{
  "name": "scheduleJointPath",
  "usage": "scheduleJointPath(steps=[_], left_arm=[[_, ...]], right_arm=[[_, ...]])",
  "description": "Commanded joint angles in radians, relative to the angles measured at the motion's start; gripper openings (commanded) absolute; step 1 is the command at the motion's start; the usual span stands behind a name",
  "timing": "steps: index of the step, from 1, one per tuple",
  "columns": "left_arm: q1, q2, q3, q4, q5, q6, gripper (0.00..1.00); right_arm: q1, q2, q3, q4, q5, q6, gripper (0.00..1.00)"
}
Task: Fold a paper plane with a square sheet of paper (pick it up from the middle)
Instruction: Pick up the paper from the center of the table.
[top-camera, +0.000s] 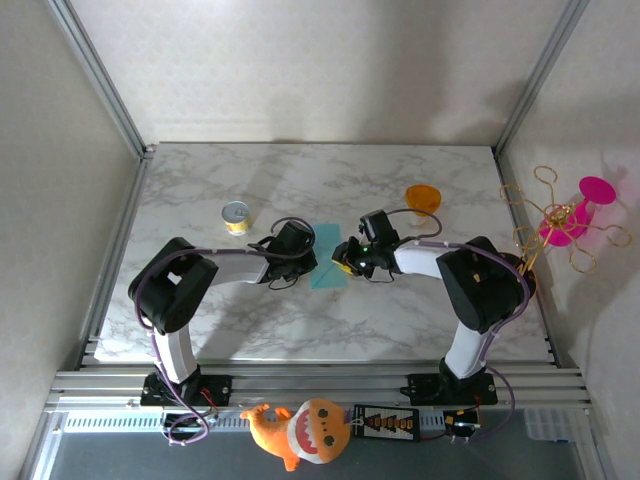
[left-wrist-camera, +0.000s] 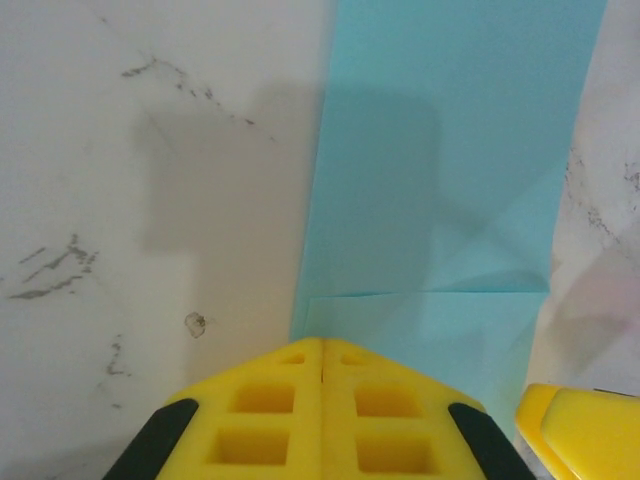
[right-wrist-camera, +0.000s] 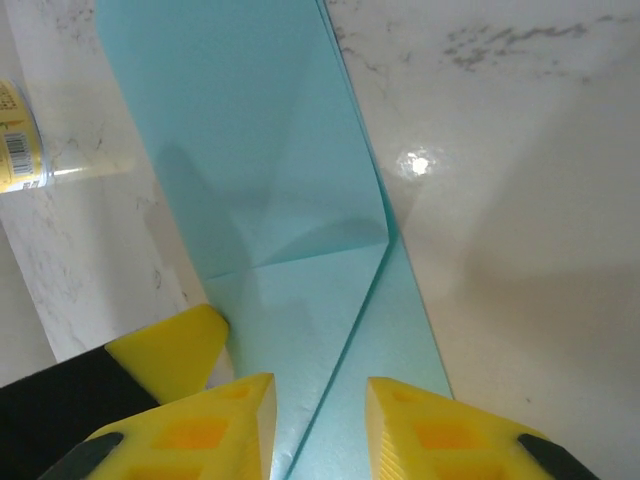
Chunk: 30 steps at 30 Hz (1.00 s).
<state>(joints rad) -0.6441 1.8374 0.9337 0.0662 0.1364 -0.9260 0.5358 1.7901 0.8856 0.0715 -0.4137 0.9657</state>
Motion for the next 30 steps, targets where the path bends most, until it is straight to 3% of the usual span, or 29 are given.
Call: scheduleJointPath(steps=[1,30], left_arm=[[0.008,0.029,-0.027,-0.033,-0.024,-0.017,0.01],[0.008,0.030,-0.038,-0.027,-0.012,-0.024,0.00]], right_arm=[[0.012,0.030,0.032,0.004,0.009,0.018,0.28],[0.027,0.068,0.007,0.134,-0.099,0.019,0.25]])
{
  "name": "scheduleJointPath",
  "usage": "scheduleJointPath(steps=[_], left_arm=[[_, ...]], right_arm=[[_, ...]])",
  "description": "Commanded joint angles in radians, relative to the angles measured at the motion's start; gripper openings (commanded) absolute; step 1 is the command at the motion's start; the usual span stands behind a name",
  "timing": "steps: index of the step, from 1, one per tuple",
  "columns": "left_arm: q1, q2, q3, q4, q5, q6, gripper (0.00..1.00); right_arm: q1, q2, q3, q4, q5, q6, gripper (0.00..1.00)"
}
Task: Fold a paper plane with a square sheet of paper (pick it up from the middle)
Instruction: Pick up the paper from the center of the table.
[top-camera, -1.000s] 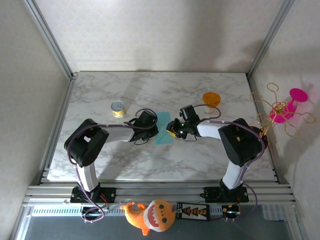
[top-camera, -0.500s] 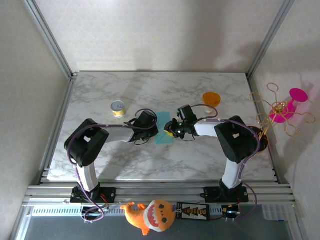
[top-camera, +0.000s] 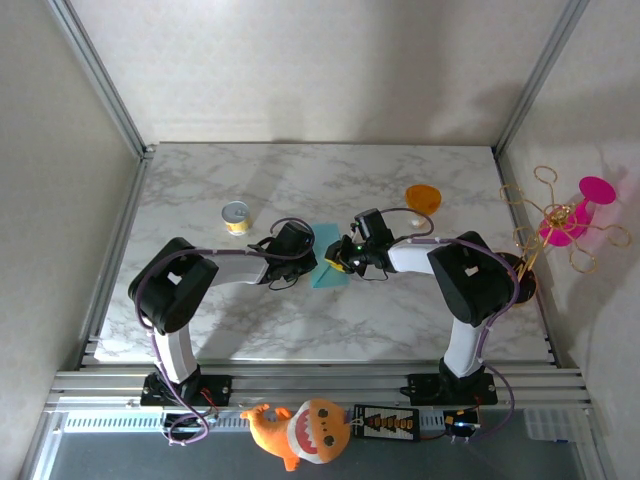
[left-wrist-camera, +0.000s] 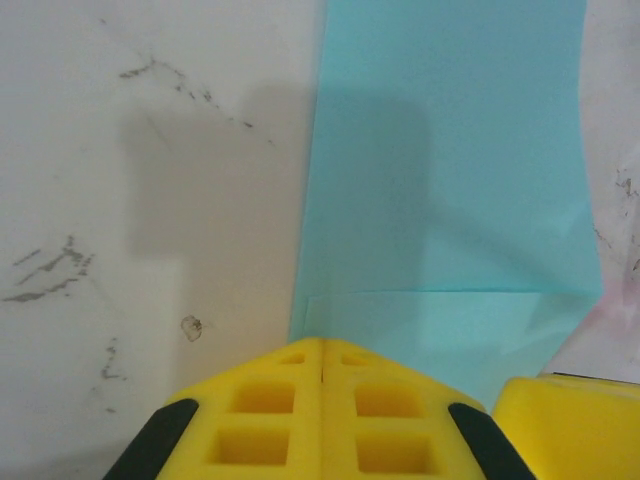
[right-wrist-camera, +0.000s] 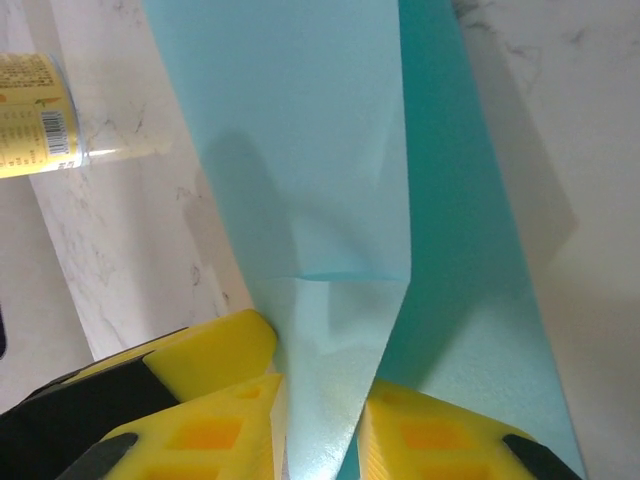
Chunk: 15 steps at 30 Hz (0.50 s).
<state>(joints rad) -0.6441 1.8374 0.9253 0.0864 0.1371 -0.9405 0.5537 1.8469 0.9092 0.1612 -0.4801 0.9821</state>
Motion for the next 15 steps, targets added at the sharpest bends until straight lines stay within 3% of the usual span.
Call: scheduleJointPath(steps=[1,7,15], left_arm=[[0.008,0.028,-0.029,-0.047,-0.013,-0.010,0.00],[0.009,0.020,-0.030,-0.045,-0.007,-0.001,0.00],[0.009,0.004,-0.026,-0.037,0.006,0.000,0.00]], right_arm=[[0.009,0.012,-0.021,0.057,-0.041,-0.002,0.24],[0.013,0.021,-0.029,0.077,-0.067,-0.044,0.15],[0.014,0.050,-0.014,0.074,-0.069,-0.072,0.14]])
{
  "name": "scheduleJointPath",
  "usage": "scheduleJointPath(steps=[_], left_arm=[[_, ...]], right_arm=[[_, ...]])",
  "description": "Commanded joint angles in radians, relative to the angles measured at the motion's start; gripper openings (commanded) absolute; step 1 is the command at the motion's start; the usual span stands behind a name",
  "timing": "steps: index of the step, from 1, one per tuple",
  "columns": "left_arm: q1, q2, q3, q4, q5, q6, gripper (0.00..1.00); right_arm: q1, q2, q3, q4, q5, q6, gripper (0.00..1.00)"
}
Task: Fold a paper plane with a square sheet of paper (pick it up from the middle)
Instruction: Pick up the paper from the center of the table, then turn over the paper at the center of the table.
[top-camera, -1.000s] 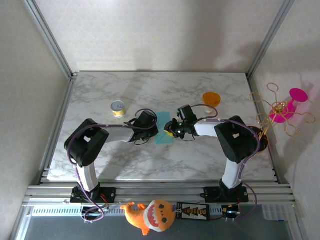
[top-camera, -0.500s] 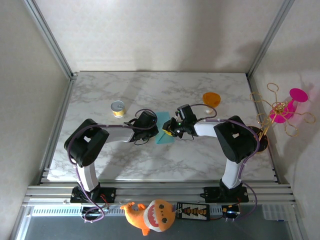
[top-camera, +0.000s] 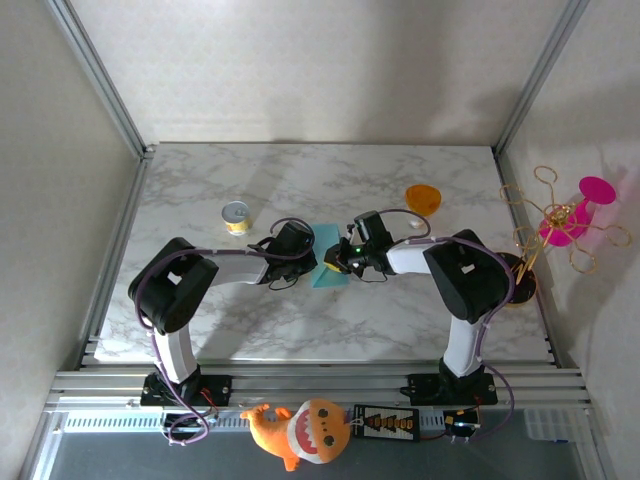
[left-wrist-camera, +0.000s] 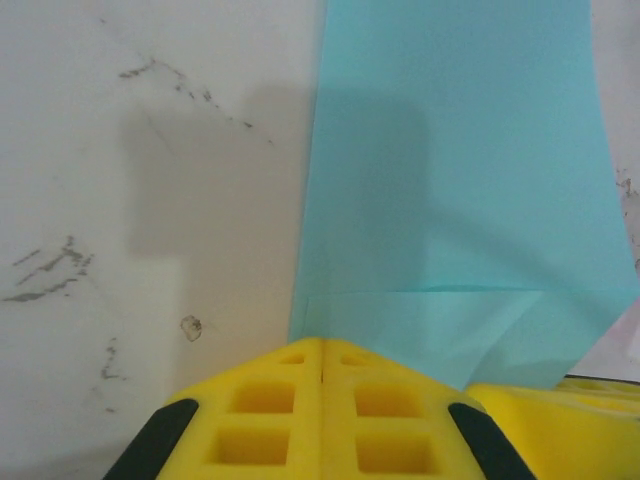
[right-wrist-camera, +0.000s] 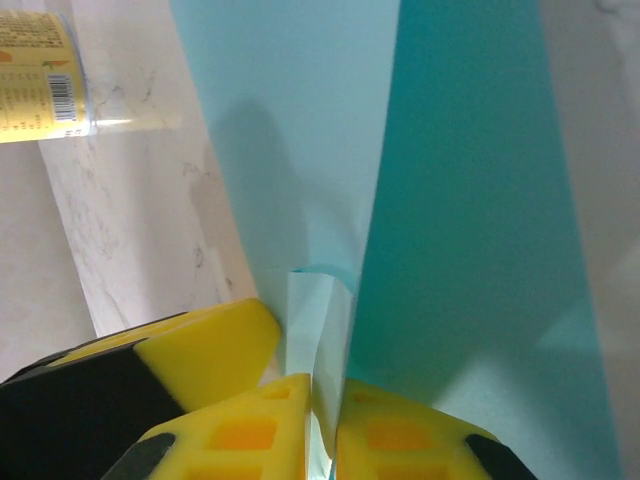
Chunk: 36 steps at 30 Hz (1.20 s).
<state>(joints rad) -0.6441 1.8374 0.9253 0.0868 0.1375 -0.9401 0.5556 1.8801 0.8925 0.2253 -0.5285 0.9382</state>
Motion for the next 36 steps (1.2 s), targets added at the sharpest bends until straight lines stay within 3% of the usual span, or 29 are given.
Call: scheduleJointPath(steps=[1,9,16,22,28,30,36], left_arm=[[0.009,0.001,-0.026,-0.036,0.007,-0.002,0.00],[0.045,-0.117,-0.045,-0.036,0.021,-0.001,0.07],[0.139,-0.384,-0.180,0.019,0.026,-0.018,0.34],[0.163,-0.561,-0.373,0.325,0.159,-0.083,0.67],[0.161,-0.600,-0.484,0.639,0.282,-0.169,0.94],[0.156,-0.588,-0.493,0.702,0.313,-0.190,0.99],[0.137,-0.518,-0.484,0.860,0.366,-0.240,0.98]], right_arm=[[0.012,0.020,0.005,0.009,-0.021,-0.032,0.14],[0.010,-0.011,0.009,0.000,0.030,-0.092,0.03],[0.008,-0.127,0.003,0.014,0.093,-0.239,0.00],[-0.002,-0.236,0.006,0.087,0.021,-0.288,0.00],[-0.012,-0.301,0.020,0.193,-0.114,-0.232,0.00],[-0.013,-0.306,0.029,0.215,-0.147,-0.204,0.00],[-0.014,-0.297,0.034,0.288,-0.230,-0.123,0.01]])
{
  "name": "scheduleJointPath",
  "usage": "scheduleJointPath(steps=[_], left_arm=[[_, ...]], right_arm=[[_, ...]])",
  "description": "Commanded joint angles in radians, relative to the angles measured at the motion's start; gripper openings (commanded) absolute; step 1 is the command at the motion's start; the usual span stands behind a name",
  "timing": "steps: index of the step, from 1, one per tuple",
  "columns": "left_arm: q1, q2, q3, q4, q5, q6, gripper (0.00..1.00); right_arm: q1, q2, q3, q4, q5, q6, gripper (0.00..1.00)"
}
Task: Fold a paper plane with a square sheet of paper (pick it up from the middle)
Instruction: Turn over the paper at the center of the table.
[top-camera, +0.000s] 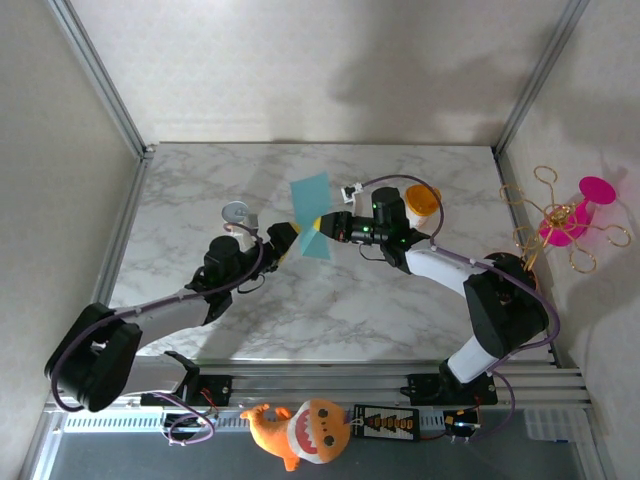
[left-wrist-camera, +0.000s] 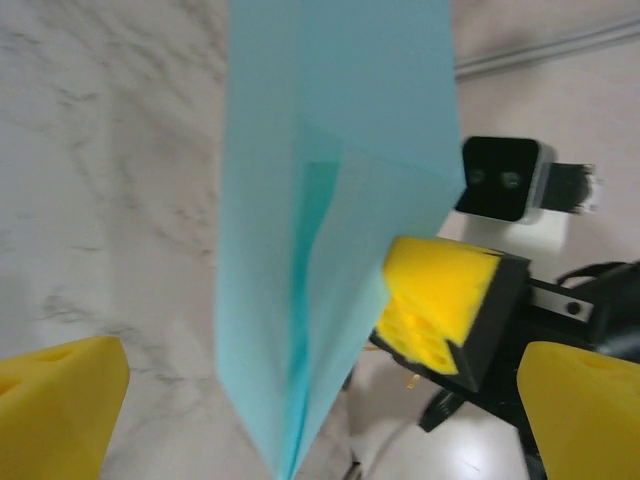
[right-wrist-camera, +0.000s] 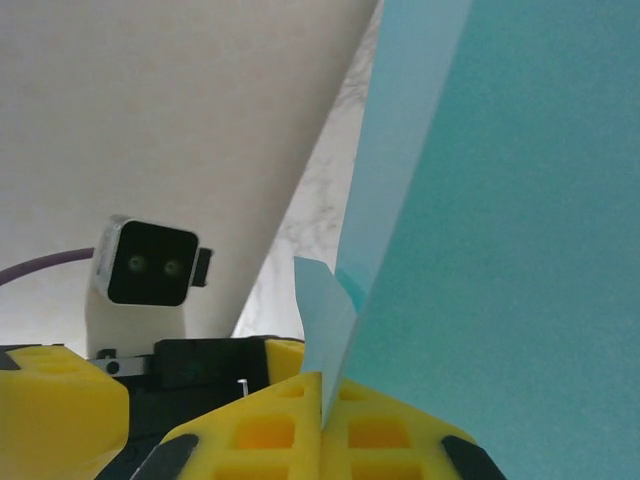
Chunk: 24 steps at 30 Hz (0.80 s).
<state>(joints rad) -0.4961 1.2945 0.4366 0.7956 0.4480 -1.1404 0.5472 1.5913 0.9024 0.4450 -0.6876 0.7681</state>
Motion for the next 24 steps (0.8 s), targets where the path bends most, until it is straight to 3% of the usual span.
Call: scheduleJointPath(steps=[1,13,24], left_arm=[[-0.012,0.038,0.011,0.158,0.055,-0.041,0.97],[-0.015,0.086,0.040,0.203,0.076,-0.016,0.60],[-0.013,0.100,0.077,0.125,0.081,0.021,0.33]], right_arm=[[-0.006,-0.007,0.024,0.075,-0.080,0.056,0.01],[-0.015,0.013,0.023,0.078,-0.140,0.086,0.02],[-0.017,0.018,0.026,0.054,-0.143,0.079,0.05]])
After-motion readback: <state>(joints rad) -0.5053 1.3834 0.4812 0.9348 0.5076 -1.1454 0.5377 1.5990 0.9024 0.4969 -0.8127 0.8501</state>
